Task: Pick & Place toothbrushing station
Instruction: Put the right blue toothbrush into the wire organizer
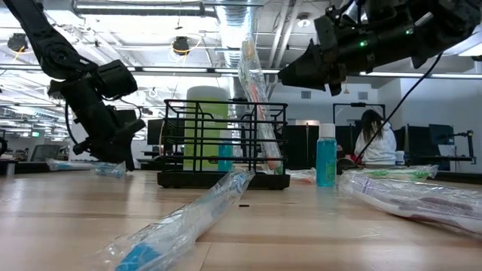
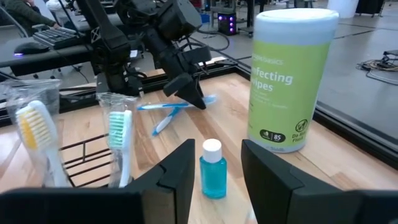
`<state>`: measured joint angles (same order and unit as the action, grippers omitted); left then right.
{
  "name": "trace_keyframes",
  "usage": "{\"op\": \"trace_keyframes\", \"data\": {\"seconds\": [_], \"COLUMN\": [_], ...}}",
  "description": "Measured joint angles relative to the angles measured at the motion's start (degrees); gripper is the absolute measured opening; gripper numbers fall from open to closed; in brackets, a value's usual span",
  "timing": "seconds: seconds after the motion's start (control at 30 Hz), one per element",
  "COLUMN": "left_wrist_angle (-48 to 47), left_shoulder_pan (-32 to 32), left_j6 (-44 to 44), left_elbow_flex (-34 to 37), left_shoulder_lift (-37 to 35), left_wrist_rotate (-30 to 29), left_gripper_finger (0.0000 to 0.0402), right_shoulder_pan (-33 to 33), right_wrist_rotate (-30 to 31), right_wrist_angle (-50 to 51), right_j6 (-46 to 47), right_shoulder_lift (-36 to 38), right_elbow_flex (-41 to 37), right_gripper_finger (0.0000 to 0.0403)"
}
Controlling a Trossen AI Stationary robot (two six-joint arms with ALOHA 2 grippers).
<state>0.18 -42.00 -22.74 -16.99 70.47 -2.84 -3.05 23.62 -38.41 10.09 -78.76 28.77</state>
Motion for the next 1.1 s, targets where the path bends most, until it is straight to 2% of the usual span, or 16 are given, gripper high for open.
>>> {"op": "trace_keyframes", "data": {"seconds": [0.23,0.37,0.53,0.67,0.8,0.9,1.1], "left_wrist_angle": [1.0,1.5,4.0,6.97,14.36,20.44,32.45], "left_shoulder_pan": [0.0,0.02,1.76,6.79,14.12,19.91,29.73], "left_j6": [0.3,-0.28,-1.76,-2.23,-2.98,-1.47,6.0], "left_elbow_flex": [-0.04,-0.04,-0.04,-0.04,-0.04,-0.04,-0.04], "left_shoulder_lift": [-3.39,-8.7,-18.89,-26.74,-30.29,-30.09,-24.32], "left_wrist_rotate": [-0.15,0.89,5.2,5.86,5.14,2.19,-3.39], "left_gripper_finger": [0.0015,0.0012,0.0007,0.0009,0.0007,0.0009,0.0008], "right_shoulder_pan": [1.05,1.68,1.72,1.72,1.72,1.72,1.7], "right_wrist_rotate": [0.01,0.02,0.02,0.02,0.02,0.02,0.02], "right_wrist_angle": [0.33,0.63,1.35,1.4,1.42,1.42,1.4], "right_j6": [0.02,0.02,0.01,0.02,0.02,0.02,0.02], "right_shoulder_lift": [0.0,0.0,0.0,0.02,0.02,0.02,0.02], "right_elbow_flex": [0.0,0.0,0.0,0.0,0.0,0.0,0.0], "right_gripper_finger": [0.0121,0.0119,0.0118,0.0118,0.0118,0.0118,0.0118]}}
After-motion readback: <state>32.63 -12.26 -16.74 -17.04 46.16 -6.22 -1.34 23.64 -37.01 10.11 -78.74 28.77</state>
